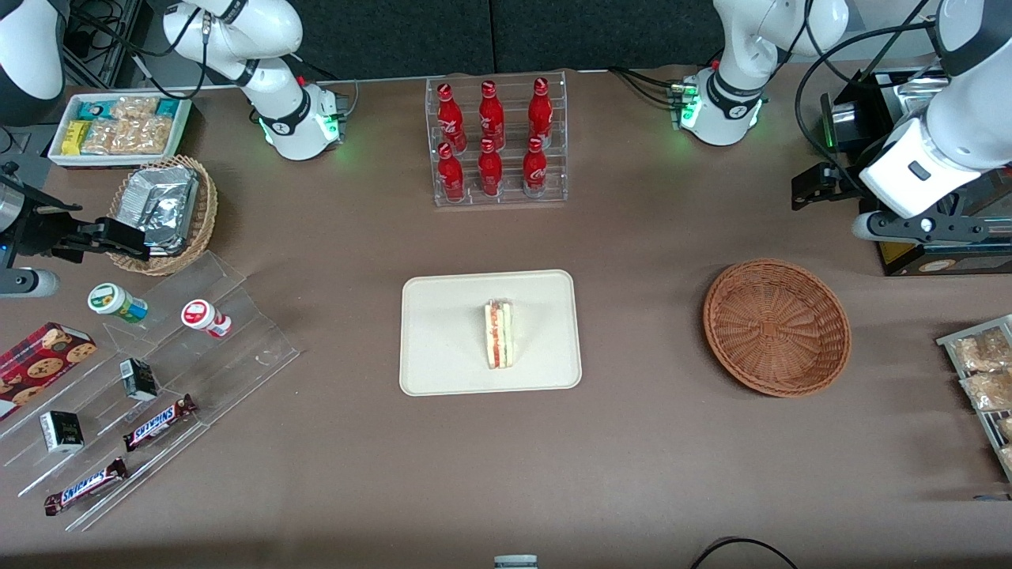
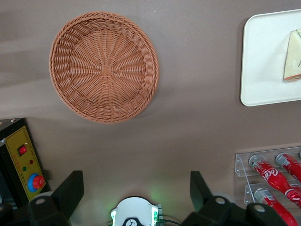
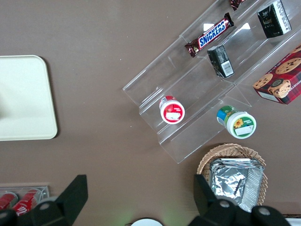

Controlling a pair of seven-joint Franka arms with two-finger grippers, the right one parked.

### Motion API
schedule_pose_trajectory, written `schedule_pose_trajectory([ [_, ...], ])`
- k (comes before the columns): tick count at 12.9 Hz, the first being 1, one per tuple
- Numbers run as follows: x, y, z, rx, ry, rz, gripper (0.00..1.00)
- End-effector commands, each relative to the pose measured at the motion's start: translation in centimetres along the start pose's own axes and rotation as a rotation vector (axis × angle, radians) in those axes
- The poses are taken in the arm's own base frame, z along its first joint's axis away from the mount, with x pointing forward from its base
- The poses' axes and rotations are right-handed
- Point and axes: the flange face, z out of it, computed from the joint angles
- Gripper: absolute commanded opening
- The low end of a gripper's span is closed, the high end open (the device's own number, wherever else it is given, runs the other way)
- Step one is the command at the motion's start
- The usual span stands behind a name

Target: Place sandwich from basket to tray

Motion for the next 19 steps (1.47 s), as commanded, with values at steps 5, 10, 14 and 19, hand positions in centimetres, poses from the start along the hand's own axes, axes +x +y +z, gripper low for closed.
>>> schedule_pose_trajectory([
  [5,0.7,-1.1,-0.1,0.016,0.019,-0.023,1.00],
  [10,0.7,-1.0,-0.9,0.014,0.040,-0.021,1.00],
  [14,0.8,-1.0,-0.9,0.016,0.040,-0.021,1.00],
  [19,0.7,-0.6,-1.0,0.018,0.041,-0.013,1.00],
])
